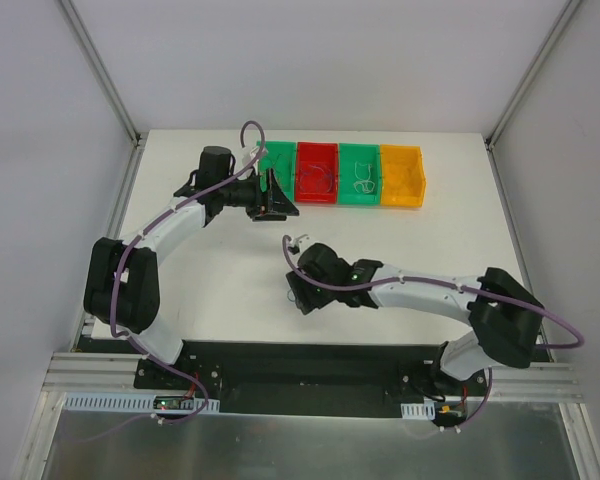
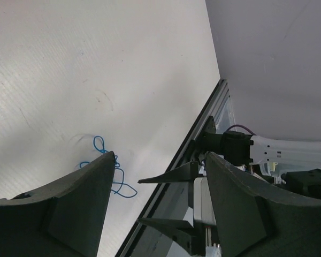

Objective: Untangle the cables

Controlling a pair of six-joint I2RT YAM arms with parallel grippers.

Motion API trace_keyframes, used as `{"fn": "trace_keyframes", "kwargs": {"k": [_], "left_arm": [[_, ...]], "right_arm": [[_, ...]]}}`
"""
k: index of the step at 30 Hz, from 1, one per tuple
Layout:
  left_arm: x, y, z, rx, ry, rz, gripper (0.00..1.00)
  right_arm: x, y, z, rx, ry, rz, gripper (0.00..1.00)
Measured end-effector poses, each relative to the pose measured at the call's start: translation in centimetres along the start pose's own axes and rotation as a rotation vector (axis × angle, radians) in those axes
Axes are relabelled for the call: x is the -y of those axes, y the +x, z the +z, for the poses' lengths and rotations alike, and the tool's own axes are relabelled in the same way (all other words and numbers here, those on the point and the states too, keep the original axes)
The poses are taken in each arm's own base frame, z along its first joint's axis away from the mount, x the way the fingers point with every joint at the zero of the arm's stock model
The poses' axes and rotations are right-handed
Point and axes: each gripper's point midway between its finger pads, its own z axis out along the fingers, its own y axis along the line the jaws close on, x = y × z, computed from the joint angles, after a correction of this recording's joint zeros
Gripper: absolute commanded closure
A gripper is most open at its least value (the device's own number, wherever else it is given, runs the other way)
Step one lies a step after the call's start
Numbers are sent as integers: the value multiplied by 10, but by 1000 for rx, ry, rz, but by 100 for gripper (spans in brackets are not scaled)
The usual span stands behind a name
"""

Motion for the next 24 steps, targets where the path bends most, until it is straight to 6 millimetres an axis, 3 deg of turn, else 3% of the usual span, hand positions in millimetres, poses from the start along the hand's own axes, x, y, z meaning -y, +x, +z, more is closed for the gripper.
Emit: {"fn": "trace_keyframes", "kwargs": {"k": [7, 12, 14, 17, 19, 24], "left_arm": [[2, -2, 0, 4, 8, 8, 33], [3, -1, 0, 1, 13, 7, 33], [3, -1, 0, -1, 16, 6, 33], [4, 0, 0, -3, 20, 7, 32], [4, 0, 0, -4, 20, 7, 32], [3, -2, -2, 2, 19, 5, 37]], "right_arm": [[-2, -23, 18, -18, 121, -108, 44], [1, -16, 21, -56, 162, -155, 50], [4, -11, 21, -75, 171, -161, 57], [7, -5, 22, -103, 182, -175, 79], [9, -2, 24, -120, 186, -184, 99], [10, -1, 23, -117, 187, -190, 99]]}}
